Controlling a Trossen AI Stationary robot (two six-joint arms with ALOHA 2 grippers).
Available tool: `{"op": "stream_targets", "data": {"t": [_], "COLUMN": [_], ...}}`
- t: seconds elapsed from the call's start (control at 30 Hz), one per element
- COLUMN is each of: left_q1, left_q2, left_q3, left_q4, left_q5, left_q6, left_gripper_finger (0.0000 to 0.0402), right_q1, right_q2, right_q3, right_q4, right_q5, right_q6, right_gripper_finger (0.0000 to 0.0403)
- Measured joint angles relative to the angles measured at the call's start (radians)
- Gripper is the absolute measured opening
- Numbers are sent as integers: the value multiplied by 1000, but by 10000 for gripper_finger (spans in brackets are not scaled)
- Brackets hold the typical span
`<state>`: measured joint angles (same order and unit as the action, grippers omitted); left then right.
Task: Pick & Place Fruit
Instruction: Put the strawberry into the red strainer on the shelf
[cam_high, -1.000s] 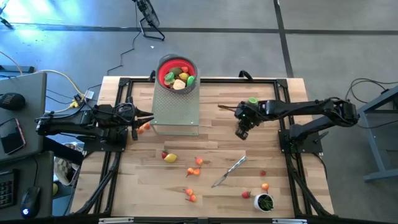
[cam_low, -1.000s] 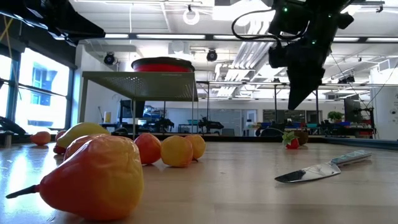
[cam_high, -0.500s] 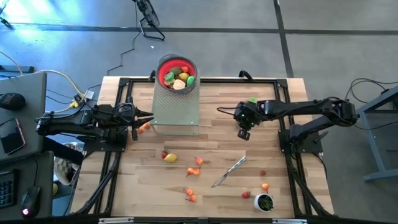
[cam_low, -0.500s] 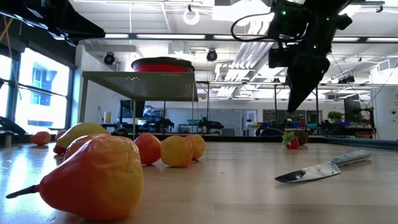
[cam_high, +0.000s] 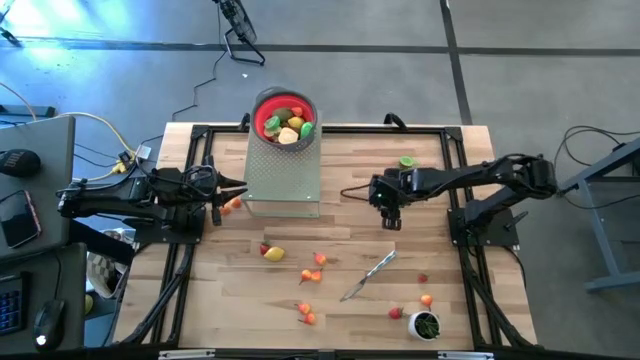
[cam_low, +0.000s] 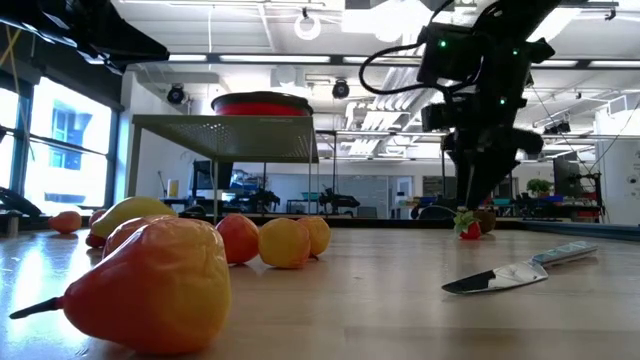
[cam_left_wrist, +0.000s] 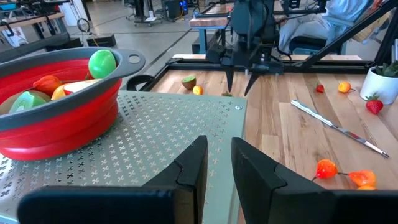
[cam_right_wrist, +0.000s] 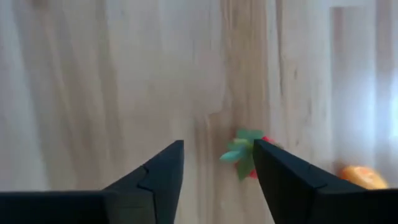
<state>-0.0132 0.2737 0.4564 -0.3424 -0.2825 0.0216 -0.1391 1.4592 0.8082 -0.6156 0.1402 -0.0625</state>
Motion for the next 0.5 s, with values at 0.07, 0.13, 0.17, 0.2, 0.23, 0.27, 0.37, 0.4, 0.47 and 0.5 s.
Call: {"op": "stream_targets", "data": {"t": [0.07,0.13,0.17,0.2,0.23,0.27,0.37,0.4,0.47,0.5], "left_q1": [0,0,0,0,0,0,0,0,0,0], "left_q2": [0,0,0,0,0,0,0,0,0,0], "left_q3": [0,0,0,0,0,0,0,0,0,0], "left_q4": [0,0,0,0,0,0,-1,-3,-8,-9], "left_q5": [0,0,0,0,0,0,0,0,0,0], "left_q6": [0,0,0,0,0,0,0,0,0,0], "left_gripper_finger": [67,67,67,67,67,67,67,67,67,67], "right_q1": [10,17,17,17,17,17,17,17,17,17], "right_q2": [14,22,22,22,22,22,22,22,22,22], "right_q3": [0,0,0,0,0,0,0,0,-8,-16], "right_q4": [14,20,19,19,19,19,18,19,31,39], "right_q5": [46,75,74,72,72,72,72,73,73,71], "right_q6": [-22,-40,-46,-47,-47,-47,-39,-33,-22,-18], "right_gripper_finger": [187,187,187,187,187,188,188,188,188,188]}}
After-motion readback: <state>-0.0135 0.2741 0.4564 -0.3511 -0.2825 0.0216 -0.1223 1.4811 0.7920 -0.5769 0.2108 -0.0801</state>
